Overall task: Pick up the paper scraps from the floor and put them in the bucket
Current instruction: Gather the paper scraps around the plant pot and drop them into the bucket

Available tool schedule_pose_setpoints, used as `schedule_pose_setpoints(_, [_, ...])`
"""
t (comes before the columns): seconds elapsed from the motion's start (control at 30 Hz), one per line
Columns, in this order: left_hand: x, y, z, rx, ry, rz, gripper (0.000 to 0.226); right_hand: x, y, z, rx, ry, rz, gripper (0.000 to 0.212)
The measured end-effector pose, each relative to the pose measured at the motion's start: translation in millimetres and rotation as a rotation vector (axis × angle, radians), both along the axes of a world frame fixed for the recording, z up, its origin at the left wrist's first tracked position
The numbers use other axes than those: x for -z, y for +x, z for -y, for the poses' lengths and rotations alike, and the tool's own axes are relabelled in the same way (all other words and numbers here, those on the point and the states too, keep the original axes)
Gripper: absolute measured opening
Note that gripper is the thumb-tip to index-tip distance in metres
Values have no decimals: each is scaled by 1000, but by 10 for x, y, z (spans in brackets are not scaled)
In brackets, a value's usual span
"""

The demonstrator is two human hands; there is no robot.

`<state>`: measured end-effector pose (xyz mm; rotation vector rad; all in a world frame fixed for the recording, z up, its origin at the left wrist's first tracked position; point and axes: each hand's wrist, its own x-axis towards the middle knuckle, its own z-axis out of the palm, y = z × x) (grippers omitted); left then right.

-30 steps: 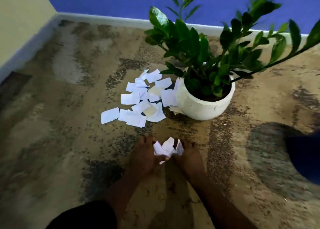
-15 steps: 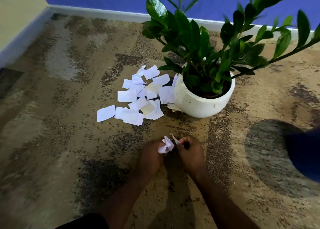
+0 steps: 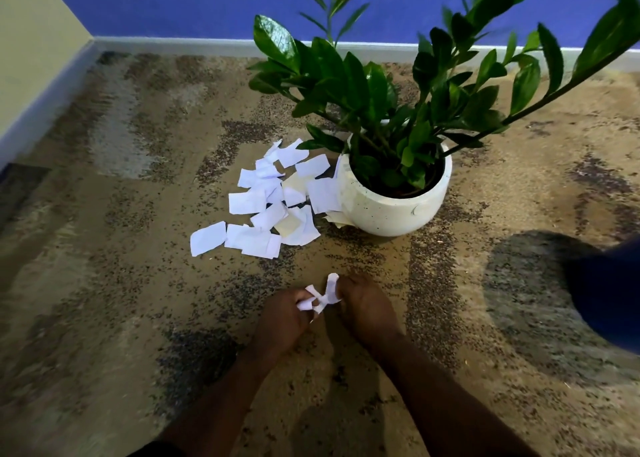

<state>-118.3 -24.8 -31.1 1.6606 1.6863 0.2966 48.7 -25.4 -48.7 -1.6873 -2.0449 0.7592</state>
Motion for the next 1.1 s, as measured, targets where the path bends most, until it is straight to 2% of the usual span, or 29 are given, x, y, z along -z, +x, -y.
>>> schedule_pose_setpoints(0.1, [-53,57,-35,-25,-26,11,21,-58,111,7,186,-95,-125,3])
schedule_pose_setpoints(0.23, [-109,181,-93,-66,-24,49,19,-75,320,67,412,-240,-305,8])
schedule_pose_setpoints(0.37, [-171,376,-134,-81,-20,-12,24,-172,504,166,362,-322,-441,33])
schedule_pose_setpoints(0.43, [-179,458,-159,-75,-41,-28,26,-200,529,185,325,-302,-371,36])
schedule_pose_setpoints(0.57, [-134,534,-204,-129,-96,29,23,-154,510,168,257,-252,-233,24])
schedule_pose_setpoints(0.77, [-26,413,-150,-329,6,-60,26,-28,282,59,262,-161,-49,37])
schedule_pose_setpoints(0.87, [-13,340,-156,-333,25,-108,29,114,142,-37,178,-176,89,46])
schedule_pose_setpoints(0.93, [-39,313,-177,-337,30,-102,30,194,82,-99,169,-171,198,45])
schedule_pose_setpoints(1.1, [-177,318,-253,-306,-3,-43,31,325,173,-277,171,-125,167,40])
